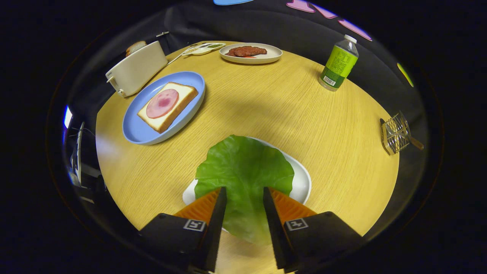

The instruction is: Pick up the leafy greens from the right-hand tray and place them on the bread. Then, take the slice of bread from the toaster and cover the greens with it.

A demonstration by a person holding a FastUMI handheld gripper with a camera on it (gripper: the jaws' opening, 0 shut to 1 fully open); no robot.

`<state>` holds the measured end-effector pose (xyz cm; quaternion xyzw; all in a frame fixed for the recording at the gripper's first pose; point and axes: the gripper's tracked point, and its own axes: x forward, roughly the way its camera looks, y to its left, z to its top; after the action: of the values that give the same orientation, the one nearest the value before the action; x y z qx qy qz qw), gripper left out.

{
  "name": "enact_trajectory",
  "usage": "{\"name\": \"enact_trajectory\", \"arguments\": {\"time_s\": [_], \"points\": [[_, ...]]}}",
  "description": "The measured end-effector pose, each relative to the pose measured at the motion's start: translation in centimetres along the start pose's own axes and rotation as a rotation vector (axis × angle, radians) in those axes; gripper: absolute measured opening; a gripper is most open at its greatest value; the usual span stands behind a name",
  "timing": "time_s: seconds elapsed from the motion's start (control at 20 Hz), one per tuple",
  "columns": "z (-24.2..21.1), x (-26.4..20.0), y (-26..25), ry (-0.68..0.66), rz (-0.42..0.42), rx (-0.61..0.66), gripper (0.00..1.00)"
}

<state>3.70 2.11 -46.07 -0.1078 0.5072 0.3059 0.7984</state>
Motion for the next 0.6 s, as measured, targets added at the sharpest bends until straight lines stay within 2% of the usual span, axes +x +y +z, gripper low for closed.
{"name": "enact_trajectory", "arguments": {"time_s": [0.1, 0.15, 0.2, 0.4, 0.6], "points": [[0.1, 0.0, 0.2, 0.008, -0.005, -0.017, 0.26], [0.0, 0.2, 0.3, 0.010, -0.006, -0.027, 0.16], [0.1, 0.1, 0.3, 0.012, -0.017, -0.036, 0.10], [1.1, -1.6, 0.3, -0.014, -0.057, -0.032, 0.08], [4.3, -4.8, 1.0, -0.094, -0.066, -0.007, 0.08]]}}
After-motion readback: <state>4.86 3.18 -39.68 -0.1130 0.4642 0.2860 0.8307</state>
